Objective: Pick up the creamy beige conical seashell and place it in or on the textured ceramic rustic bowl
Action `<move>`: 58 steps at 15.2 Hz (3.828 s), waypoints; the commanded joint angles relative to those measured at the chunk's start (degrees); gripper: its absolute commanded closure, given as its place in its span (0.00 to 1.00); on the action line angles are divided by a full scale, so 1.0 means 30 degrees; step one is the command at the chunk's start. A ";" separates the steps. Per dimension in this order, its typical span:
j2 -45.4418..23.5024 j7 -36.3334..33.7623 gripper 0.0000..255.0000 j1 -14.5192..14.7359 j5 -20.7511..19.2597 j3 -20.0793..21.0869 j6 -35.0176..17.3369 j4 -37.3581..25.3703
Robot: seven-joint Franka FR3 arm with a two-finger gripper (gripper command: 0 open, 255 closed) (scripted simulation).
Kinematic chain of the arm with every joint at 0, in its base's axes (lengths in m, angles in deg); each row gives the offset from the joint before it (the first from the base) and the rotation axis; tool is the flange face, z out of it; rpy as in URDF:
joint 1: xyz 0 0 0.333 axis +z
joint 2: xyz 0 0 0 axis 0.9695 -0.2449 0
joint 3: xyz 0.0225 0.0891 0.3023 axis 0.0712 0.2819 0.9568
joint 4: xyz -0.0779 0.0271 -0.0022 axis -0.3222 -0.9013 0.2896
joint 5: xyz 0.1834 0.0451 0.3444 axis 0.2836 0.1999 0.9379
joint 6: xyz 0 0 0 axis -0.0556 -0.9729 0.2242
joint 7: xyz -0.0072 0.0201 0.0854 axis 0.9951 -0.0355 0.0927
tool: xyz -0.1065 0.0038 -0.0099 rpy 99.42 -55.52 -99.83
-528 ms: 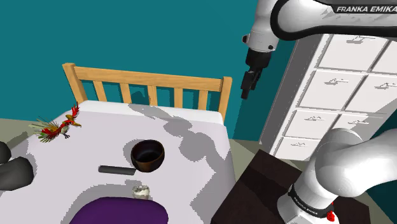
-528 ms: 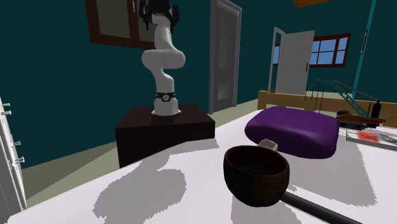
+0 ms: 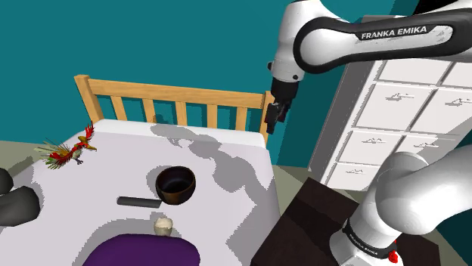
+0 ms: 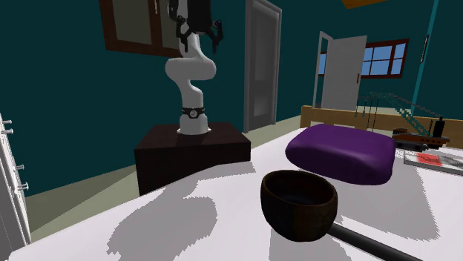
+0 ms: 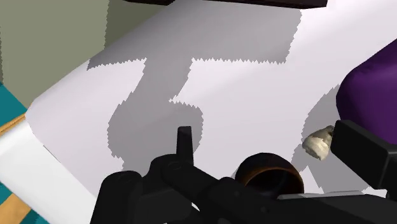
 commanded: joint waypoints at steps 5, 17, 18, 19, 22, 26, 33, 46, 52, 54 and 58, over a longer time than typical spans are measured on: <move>-0.3021 -0.1501 0.00 0.0620 0.1106 0.1152 -0.3054 0.0306; -1.0791 -0.4230 0.00 0.1690 0.2185 0.3111 -0.8400 -0.1784; -1.1496 -0.4464 0.00 0.1783 0.2183 0.3234 -0.8757 -0.2114; -1.2205 -0.4700 0.00 0.1880 0.2166 0.3348 -0.9096 -0.2466; -1.4352 -0.5410 0.00 0.2216 0.2042 0.3616 -1.0000 -0.3658; -1.7232 -0.6324 0.00 0.2780 0.1774 0.3797 -1.0920 -0.5565; -2.2277 -0.7676 0.00 0.4016 0.1329 0.3784 -1.1684 -0.9813; -2.7716 -0.8566 0.00 0.5470 0.1009 0.3531 -1.2501 -1.4502; -2.7835 -0.8572 0.00 0.5501 0.0999 0.3520 -1.2580 -1.4544; -2.7833 -0.8572 0.00 0.5500 0.0999 0.3520 -1.2578 -1.4542; -2.7821 -0.8574 1.00 0.5501 0.0999 0.3521 -1.2578 -1.4531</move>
